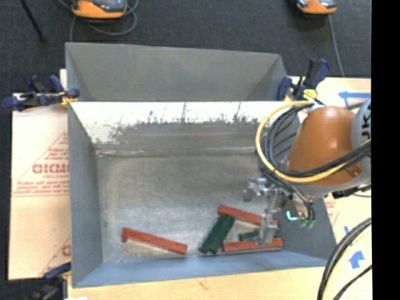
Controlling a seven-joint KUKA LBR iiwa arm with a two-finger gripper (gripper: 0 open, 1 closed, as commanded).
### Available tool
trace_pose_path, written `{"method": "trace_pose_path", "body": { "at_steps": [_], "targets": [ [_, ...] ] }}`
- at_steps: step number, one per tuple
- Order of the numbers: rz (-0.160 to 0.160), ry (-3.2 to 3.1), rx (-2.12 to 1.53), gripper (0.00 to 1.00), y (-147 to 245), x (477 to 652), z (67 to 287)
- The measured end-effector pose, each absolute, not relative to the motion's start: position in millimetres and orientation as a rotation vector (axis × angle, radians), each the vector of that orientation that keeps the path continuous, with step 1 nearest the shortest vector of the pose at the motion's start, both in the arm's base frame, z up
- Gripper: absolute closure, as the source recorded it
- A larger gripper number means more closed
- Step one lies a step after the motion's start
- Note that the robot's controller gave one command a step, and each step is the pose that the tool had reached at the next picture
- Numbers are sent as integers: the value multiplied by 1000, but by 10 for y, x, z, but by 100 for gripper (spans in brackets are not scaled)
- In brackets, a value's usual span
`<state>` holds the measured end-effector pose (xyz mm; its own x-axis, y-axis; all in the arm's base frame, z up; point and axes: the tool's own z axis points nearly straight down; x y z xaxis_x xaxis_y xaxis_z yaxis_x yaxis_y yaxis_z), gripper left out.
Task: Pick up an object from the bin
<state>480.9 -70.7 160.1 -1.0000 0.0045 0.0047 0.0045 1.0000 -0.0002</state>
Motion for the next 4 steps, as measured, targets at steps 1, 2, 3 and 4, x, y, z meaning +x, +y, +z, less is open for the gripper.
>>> {"method": "trace_pose_path", "body": {
  "at_steps": [1, 2, 3, 4],
  "targets": [
    [-1, -3125, -327, 0, -1017, 5127, 695],
    [1, -3129, -319, 0, -1021, 5142, 712],
    [2, -3133, -311, 0, -1027, 5157, 723],
    [2, -3135, -301, 0, -1033, 5172, 732]
  ]
}}
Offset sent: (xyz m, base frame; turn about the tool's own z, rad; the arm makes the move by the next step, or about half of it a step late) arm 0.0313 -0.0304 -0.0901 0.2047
